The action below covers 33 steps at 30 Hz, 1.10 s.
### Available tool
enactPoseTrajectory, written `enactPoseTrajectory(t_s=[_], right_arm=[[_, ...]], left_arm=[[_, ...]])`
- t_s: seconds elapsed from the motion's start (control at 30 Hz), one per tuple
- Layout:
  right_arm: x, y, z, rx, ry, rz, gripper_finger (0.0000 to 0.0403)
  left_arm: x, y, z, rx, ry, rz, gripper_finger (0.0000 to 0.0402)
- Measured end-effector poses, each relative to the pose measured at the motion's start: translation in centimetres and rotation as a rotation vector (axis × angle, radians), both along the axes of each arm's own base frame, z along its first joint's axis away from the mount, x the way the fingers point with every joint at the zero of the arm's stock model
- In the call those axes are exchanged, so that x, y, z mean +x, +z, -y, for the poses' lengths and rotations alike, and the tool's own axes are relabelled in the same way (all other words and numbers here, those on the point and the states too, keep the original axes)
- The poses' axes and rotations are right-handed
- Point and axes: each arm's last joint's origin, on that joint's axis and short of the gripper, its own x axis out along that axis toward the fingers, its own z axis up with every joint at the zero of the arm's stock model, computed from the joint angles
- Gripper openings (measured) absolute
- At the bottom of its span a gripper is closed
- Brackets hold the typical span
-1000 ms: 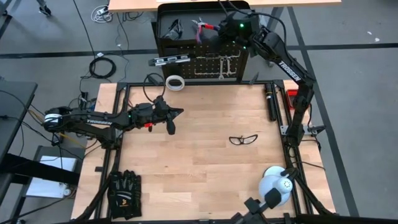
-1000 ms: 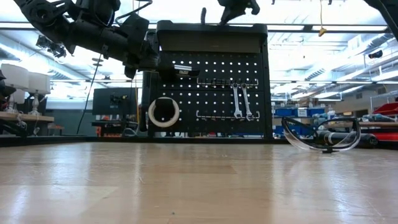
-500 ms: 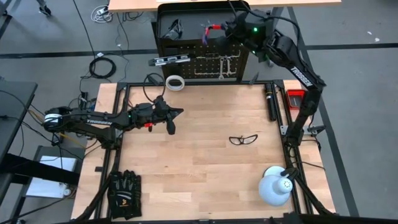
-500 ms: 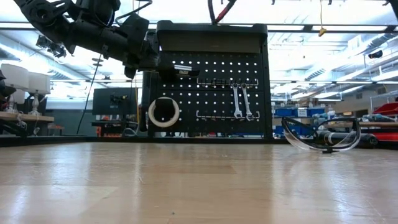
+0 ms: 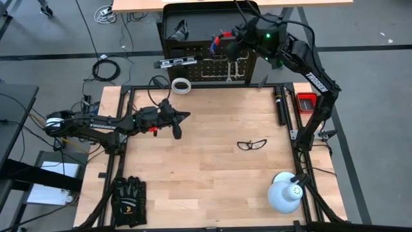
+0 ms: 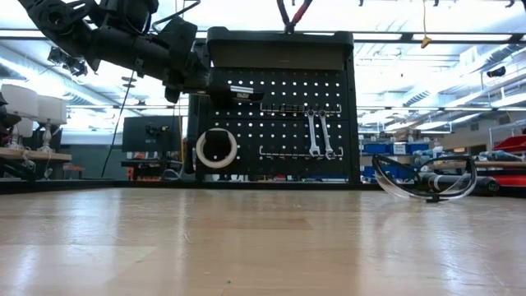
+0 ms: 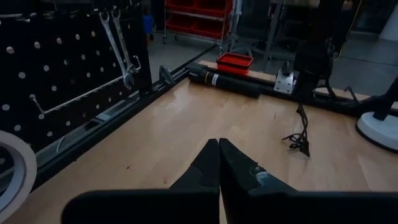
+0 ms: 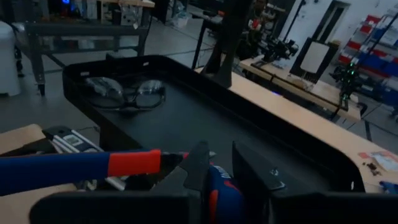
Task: Hang tools onto peg board
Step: Remove the blue pliers from the peg board
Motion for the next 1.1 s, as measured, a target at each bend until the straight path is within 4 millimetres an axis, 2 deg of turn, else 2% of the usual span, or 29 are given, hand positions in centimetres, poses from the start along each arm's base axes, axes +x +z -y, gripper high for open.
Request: enactPoseTrajectory(t_s=[0.3,0.43,0.73,0.8,0.9,1.0,1.1], right_arm=[[0.7,-0.5,-1.3,0.027,0.033,-0.025,0.0067],[0.6,-0.8,-1.6,0.011,0.047,-0.101,0.0074],[0.5,-1.1,-1.6,-0.043,0.083,-0.235,0.0070],[0.5,-1.1,-1.7,-0.049,0.091,-0.247,0.0074],[0.5,-1.3,-1.7,-0.048,0.094,-0.267,0.0075],[0.4,-1.3,-1.5,-0.050,0.089,-0.270,0.0070],[0.4,-1.3,-1.3,-0.044,0.087,-0.266,0.0069]], left_arm=[[0.2,1.3,0.2,0.011,0.012,0.138,0.0000],[0.4,1.6,0.5,0.016,0.003,0.183,0.0000],[2.0,0.8,0.1,0.042,0.054,0.301,0.0000],[2.5,1.2,-0.3,0.128,0.111,0.329,0.0000],[4.1,2.8,-0.7,0.315,0.163,0.325,0.0004],[6.2,4.8,-0.8,0.552,0.247,0.238,0.0025],[8.5,6.9,-1.0,0.791,0.382,0.098,0.0064]])
